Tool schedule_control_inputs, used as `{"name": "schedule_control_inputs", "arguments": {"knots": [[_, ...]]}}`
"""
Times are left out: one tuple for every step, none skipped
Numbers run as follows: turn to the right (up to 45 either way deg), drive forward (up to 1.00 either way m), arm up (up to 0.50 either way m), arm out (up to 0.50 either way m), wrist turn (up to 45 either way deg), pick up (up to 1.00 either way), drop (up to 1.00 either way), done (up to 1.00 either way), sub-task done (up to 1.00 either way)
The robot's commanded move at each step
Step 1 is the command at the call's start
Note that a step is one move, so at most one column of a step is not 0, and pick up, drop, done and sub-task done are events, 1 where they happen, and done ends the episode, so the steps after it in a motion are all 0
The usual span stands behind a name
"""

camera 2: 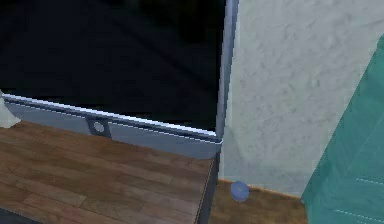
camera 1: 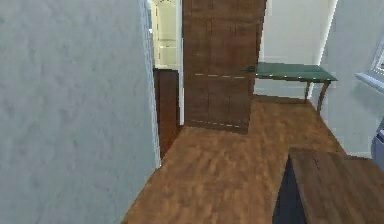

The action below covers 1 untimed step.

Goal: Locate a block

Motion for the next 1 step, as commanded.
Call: {"name": "schedule_control_inputs", "arguments": {"knots": [[3.0,0.00,0.00,0.00,0.0,0.00,0.00,0.00,0.00]]}}
